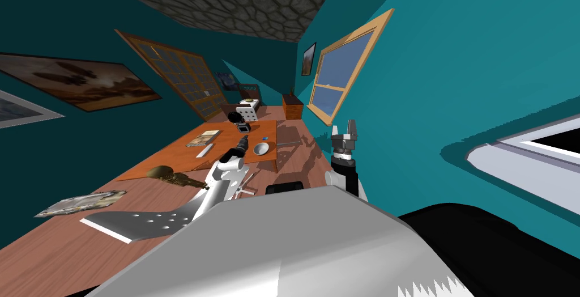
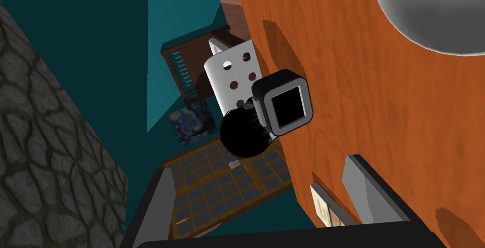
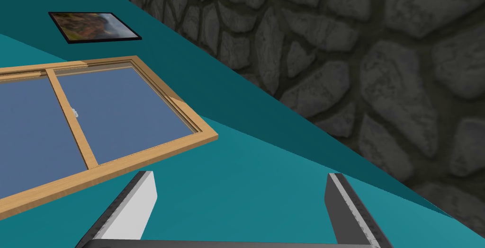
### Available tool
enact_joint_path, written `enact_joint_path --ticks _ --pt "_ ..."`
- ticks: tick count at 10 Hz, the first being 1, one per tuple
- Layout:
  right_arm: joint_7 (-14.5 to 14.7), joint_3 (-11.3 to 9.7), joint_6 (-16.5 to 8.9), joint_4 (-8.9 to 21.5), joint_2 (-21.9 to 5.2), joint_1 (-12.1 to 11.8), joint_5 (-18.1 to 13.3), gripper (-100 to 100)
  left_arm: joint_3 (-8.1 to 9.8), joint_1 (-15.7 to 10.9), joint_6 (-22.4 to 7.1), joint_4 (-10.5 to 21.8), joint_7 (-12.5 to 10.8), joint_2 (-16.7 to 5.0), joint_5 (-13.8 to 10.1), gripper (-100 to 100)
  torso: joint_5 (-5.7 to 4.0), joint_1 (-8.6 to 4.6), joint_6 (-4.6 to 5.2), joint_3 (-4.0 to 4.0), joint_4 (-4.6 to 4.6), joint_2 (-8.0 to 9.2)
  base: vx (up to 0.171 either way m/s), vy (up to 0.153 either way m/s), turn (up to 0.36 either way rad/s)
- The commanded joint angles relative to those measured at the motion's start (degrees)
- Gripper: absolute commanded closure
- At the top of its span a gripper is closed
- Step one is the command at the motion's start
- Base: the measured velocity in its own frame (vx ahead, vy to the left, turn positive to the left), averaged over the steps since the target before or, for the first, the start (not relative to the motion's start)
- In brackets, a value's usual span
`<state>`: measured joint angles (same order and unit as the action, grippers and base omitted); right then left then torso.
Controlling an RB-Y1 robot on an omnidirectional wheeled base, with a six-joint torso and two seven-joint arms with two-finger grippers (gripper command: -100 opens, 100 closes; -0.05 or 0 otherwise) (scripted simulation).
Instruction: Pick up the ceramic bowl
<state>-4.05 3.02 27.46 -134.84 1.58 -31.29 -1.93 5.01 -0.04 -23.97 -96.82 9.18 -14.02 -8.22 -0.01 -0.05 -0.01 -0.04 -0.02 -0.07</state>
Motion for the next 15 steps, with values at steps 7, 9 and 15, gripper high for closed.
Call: enact_joint_path --ticks 7,9,15 --pt "0.00 0.00 0.00 0.00 0.00 0.00 0.00 0 1.41 -5.46 -11.38 7.28 1.18 0.10 -0.24 -100 0.00 0.01 0.01 0.01 0.01 0.02 0.015 -0.008 -0.002" --pt "0.00 0.00 0.00 0.00 0.00 0.00 0.00 0 1.84 -7.00 -14.61 9.38 1.53 0.20 -0.29 -100 0.00 0.00 0.01 -0.01 0.00 -0.01 0.020 -0.011 -0.005" --pt "0.00 0.00 0.00 0.00 0.00 0.00 0.00 0 3.09 -11.07 -23.59 15.29 2.50 0.49 -0.25 -100 -0.01 -0.03 0.01 -0.01 0.00 -0.02 0.020 -0.014 -0.008"
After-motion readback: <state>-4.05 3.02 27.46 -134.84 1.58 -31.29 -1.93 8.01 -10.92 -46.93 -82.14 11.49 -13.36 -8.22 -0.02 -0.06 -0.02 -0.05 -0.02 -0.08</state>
